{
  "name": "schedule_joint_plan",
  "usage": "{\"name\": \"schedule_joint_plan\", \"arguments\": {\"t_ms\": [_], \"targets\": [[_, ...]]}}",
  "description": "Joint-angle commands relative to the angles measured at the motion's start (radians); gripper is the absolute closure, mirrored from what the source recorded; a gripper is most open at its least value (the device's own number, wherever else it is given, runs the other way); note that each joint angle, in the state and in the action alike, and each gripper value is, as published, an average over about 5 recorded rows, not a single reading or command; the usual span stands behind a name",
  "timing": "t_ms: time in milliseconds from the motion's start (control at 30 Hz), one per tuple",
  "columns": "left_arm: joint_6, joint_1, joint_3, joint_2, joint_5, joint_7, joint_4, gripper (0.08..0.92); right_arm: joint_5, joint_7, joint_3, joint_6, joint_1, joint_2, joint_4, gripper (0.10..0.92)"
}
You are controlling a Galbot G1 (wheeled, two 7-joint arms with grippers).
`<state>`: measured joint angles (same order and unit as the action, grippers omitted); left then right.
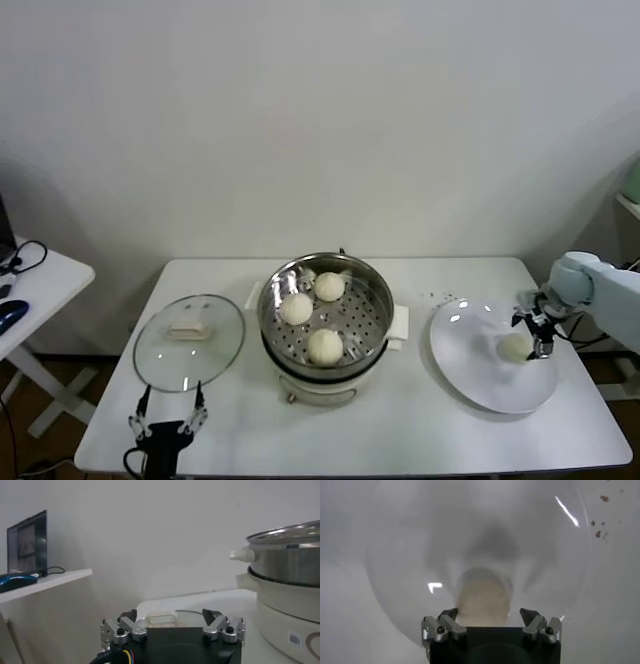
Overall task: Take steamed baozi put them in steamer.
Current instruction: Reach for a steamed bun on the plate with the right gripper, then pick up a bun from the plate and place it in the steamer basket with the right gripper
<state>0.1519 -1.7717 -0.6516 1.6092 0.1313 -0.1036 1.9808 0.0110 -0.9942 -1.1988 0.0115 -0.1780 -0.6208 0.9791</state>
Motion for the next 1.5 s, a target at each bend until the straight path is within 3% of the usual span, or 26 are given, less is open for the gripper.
{"name": "schedule_joint_plan", "arguments": {"t_ms": [33,300,633,900,1167,1500], "targets": [[-0.001,0.001,0.001,0.011,0.000,0.000,-0.001,0.177,-0.023,0.000,0.050,-0.001,0.054,-0.039,-0.045,0.203],[-0.002,0.006,0.002,0.012,-0.001,-0.001,-0.003,0.177,-0.028,0.000,0.051,0.004,0.051,-0.034,-0.030,0.214],[-0.001,0.010,0.002,0.010,-0.004,-0.004,-0.005,0.177,-0.027,0.000,0.045,0.008,0.027,-0.018,0.000,0.365],[-0.001,0.012,0.007,0.012,-0.002,-0.005,-0.008,0.177,0.032,-0.023,-0.067,0.003,-0.103,0.004,0.071,0.421],[-0.007,0.015,0.009,0.014,0.000,-0.006,-0.007,0.177,0.238,-0.057,-0.389,-0.002,-0.505,-0.011,0.245,0.425],[-0.012,0.016,0.021,0.011,0.006,-0.004,-0.008,0.177,0.619,-0.146,-0.602,0.028,-0.990,-0.200,0.378,0.423]]}}
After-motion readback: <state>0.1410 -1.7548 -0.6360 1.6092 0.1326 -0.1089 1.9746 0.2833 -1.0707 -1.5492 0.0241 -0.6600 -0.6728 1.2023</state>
